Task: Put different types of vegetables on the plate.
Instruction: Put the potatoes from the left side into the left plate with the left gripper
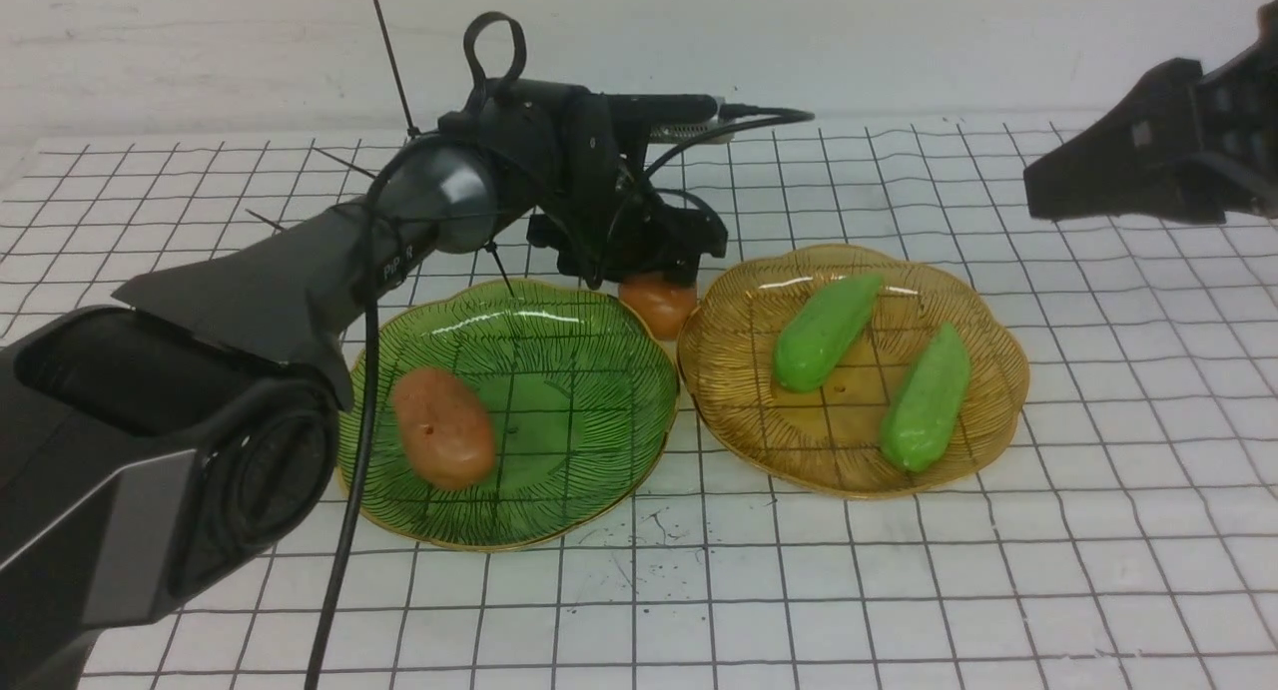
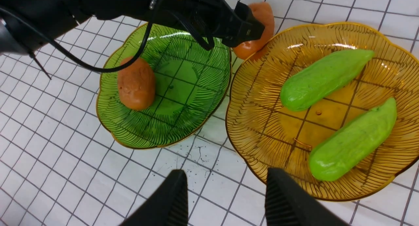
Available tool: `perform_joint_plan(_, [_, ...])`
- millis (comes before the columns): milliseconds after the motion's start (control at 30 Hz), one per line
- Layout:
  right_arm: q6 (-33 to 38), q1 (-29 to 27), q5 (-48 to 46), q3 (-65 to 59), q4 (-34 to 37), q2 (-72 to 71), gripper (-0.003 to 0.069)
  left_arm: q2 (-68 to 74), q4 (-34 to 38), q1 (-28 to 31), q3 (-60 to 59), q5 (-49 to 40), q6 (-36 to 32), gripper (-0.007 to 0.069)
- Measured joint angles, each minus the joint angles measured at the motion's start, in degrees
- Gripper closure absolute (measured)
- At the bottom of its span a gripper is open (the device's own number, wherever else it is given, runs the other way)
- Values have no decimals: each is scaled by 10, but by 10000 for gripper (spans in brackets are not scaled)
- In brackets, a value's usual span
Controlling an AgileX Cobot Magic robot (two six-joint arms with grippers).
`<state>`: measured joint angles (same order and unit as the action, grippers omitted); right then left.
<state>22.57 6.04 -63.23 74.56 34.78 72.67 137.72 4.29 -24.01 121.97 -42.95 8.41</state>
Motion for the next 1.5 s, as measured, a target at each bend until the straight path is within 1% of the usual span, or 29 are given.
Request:
perform_joint_plan(333, [0, 0, 0, 0, -1, 0, 353, 7, -3, -1, 5, 3, 0, 120])
perform_joint_plan(400, [0, 0, 0, 0, -2, 0, 353, 7, -3, -1, 5, 4, 0, 135])
perform_joint_plan(467, [0, 0, 0, 0, -2, 0, 353, 7, -4, -1, 5, 5, 0, 171])
perform_joint_plan(633, [0, 0, -2, 0, -2, 0, 353, 7, -10, -1, 5, 9, 0, 170])
perform_joint_plan(867, [0, 0, -11, 0, -2, 0, 353, -5, -43, -2, 2, 27, 0, 170])
perform_joint_plan(1033, [0, 0, -22, 0, 1, 0, 354, -61, -48, -2, 1, 9, 0, 170])
perform_joint_plan(1067, [0, 0, -26, 0, 3, 0, 354, -96, -50, -2, 1, -30, 0, 170])
perform_joint_plan(1167, [0, 0, -41, 0, 15, 0, 354, -138, -50, -2, 4, -119, 0, 170])
perform_joint_plan(1233, [0, 0, -47, 0, 24, 0, 354, -156, -50, -2, 4, -195, 0, 170])
perform_joint_plan(1300, [0, 0, -47, 0, 31, 0, 354, -158, -51, -2, 4, -244, -1, 170])
perform_joint_plan(1367, [0, 0, -47, 0, 35, 0, 358, -146, -51, -2, 4, -274, -1, 170])
perform_joint_plan(1500, [0, 0, -48, 0, 47, 0, 376, -117, -58, -2, 4, -278, -1, 170])
